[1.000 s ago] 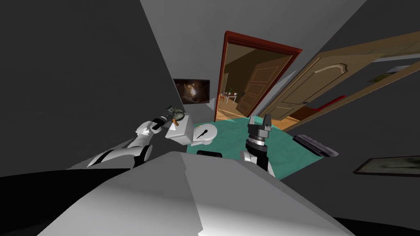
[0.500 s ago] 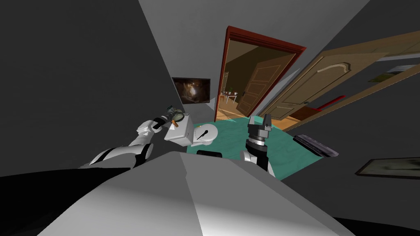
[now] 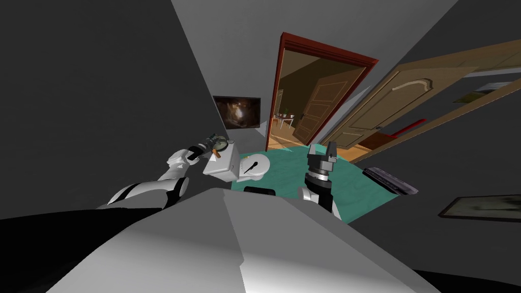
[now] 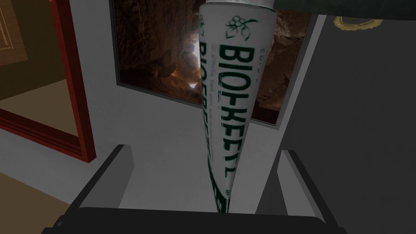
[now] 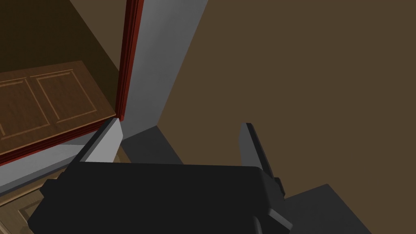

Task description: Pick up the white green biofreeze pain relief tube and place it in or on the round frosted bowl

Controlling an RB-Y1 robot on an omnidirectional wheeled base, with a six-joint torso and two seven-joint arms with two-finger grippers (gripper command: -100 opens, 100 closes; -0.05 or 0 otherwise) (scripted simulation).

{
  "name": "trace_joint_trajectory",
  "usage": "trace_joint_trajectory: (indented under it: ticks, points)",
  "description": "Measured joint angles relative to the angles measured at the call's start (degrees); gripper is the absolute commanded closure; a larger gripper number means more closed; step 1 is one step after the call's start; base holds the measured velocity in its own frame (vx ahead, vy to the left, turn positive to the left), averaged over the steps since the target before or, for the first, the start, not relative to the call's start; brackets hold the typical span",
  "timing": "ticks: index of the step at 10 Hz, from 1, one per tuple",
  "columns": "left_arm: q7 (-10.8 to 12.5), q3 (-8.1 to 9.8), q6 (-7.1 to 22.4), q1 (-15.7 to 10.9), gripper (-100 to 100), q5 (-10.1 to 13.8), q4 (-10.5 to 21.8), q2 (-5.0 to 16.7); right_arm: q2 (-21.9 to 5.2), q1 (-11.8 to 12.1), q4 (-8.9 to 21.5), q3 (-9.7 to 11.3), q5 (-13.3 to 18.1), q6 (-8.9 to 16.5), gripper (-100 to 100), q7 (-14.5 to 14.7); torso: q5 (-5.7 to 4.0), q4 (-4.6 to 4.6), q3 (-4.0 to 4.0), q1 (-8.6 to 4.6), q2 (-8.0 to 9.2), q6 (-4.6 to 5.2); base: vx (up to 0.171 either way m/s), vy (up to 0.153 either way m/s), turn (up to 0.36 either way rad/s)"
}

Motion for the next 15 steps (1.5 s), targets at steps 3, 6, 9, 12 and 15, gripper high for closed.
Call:
trace_joint_trajectory:
  ticks: [3,6,9,12,15]
  points:
    - [2.5,0.22,-1.0,1.1,-100,0.2,-0.5,2.7,0.0,0.0,0.0,0.0,0.0,0.0,0,0.0,-0.03,-0.01,-0.02,-0.08,-0.03,0.01,0.033,-0.055,-0.018]
    - [4.6,1.05,-2.9,2.4,-100,0.8,0.0,5.8,0.0,0.0,0.0,0.0,0.0,0.0,0,0.0,-0.03,-0.01,-0.03,-0.14,-0.04,0.02,0.036,-0.068,-0.018]
    - [7.2,1.88,-4.5,4.0,-100,1.3,-0.1,9.2,0.0,0.0,0.0,0.0,0.0,0.0,0,0.0,-0.03,-0.01,-0.03,-0.11,-0.05,0.01,0.033,-0.049,-0.01]
    - [7.4,1.91,-4.6,4.0,0,1.3,-0.1,9.3,0.0,0.0,0.0,0.0,0.0,0.0,0,0.0,0.03,0.01,0.03,0.11,0.07,0.01,0.0,0.0,0.0]
    - [7.4,1.91,-4.6,4.0,0,1.3,-0.1,9.3,0.0,0.0,0.0,0.0,0.0,0.0,0,0.0,0.03,0.01,0.04,0.13,0.09,0.01,0.0,0.0,0.0]
